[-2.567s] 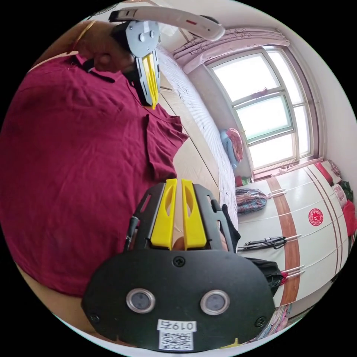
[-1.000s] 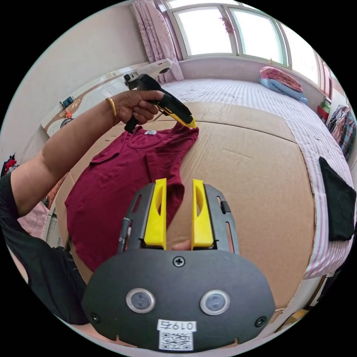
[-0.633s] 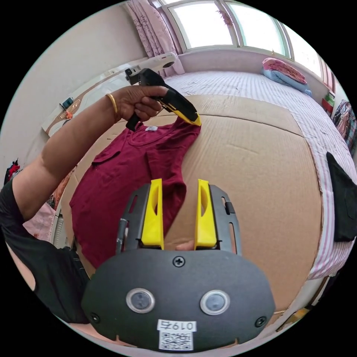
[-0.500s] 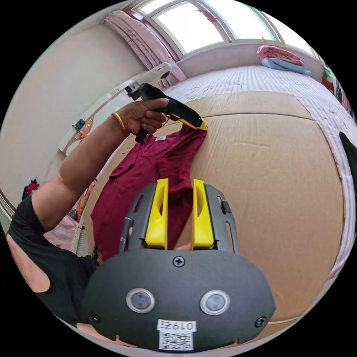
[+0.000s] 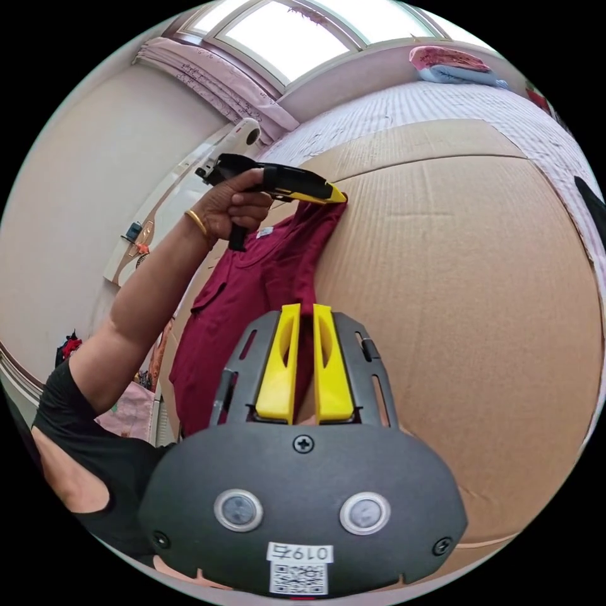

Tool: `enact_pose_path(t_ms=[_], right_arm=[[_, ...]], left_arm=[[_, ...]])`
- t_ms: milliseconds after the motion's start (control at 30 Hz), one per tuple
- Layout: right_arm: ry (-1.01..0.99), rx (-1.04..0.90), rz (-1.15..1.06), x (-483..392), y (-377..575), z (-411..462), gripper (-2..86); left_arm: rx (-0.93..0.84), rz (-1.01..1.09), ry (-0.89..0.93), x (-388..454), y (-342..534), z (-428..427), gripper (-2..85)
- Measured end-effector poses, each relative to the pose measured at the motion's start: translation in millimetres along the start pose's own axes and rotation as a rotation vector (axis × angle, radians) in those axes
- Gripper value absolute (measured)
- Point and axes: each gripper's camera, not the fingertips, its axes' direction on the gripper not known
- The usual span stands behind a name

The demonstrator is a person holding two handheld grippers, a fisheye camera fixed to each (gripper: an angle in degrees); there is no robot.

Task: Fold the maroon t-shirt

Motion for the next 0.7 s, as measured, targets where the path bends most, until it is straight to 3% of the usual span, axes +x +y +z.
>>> enact_pose_path(t_ms=[700], right_arm=[[-0.025, 0.017, 0.013, -63.3, -5.1, -45.1, 1.9]], left_arm=[[-0.089, 0.025, -0.063, 19.8, -20.5, -41.9, 1.0]])
